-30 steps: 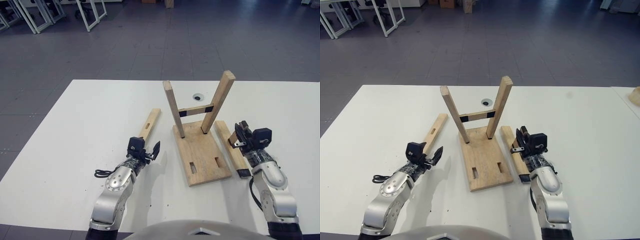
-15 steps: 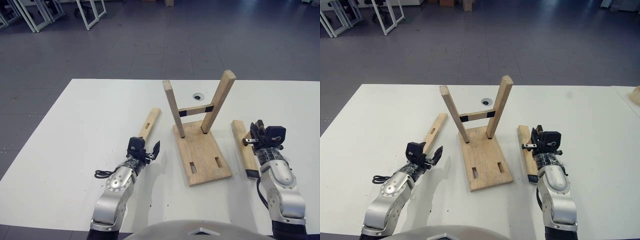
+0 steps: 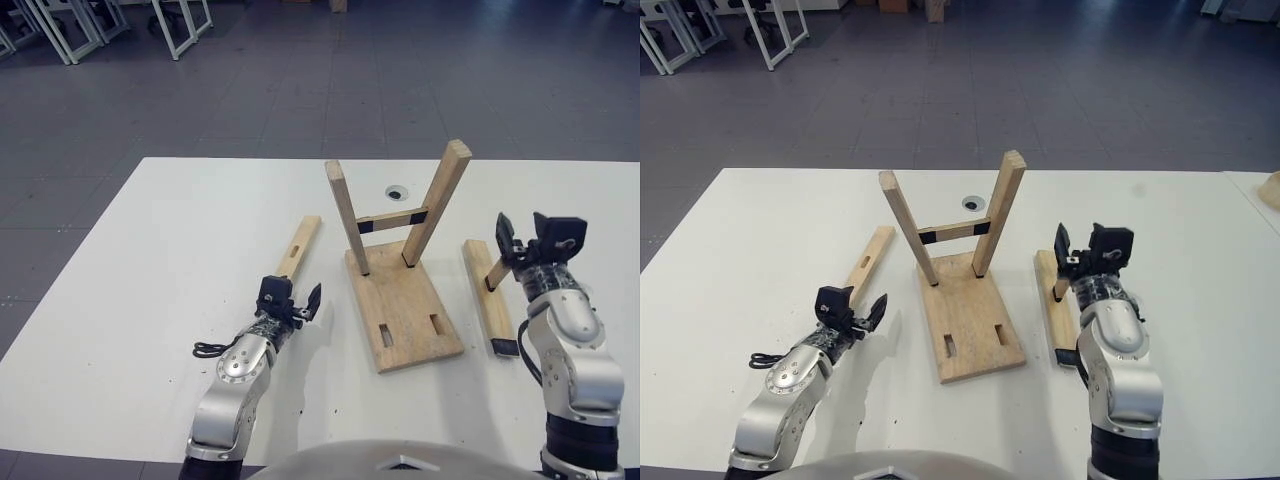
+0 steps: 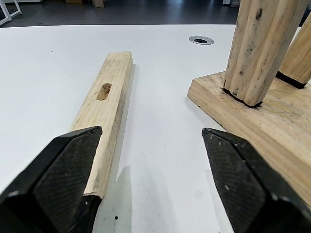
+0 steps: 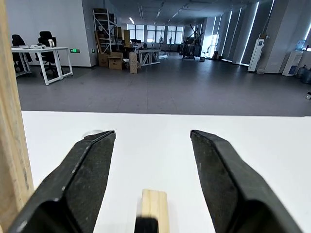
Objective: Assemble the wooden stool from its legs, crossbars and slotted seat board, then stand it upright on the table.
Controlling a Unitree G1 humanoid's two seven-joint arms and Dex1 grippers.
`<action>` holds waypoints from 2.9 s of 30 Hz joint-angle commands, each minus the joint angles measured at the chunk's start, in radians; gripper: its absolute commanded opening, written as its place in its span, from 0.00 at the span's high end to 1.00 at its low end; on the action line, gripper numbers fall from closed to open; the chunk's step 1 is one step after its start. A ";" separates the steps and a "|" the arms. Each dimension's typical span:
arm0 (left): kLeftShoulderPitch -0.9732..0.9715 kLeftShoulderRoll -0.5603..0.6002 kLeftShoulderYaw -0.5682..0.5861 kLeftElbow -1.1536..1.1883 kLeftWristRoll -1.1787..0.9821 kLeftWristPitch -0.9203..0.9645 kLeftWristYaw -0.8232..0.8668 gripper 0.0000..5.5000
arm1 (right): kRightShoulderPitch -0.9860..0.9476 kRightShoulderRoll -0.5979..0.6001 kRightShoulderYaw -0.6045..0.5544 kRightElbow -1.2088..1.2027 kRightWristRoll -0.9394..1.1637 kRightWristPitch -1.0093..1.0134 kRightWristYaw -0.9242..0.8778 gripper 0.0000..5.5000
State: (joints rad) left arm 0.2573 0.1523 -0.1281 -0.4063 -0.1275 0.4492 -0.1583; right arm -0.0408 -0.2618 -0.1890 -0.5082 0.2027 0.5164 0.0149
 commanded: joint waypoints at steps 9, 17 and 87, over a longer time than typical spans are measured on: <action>-0.014 -0.015 -0.007 0.001 0.021 -0.002 0.008 0.31 | -0.414 -0.034 -0.066 0.048 0.040 0.519 -0.075 0.63; -0.017 -0.015 -0.005 -0.008 0.026 0.008 0.006 0.31 | -0.385 0.035 -0.094 -0.012 0.043 0.464 -0.100 0.63; -0.501 0.336 0.242 0.021 -1.438 0.550 -0.471 0.31 | 0.039 -0.285 -0.048 -0.037 1.517 0.560 0.560 0.63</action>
State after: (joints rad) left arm -0.2185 0.4873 0.1246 -0.3940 -1.5642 0.9989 -0.6432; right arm -0.0053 -0.5202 -0.2792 -0.5262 1.7274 1.0671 0.5495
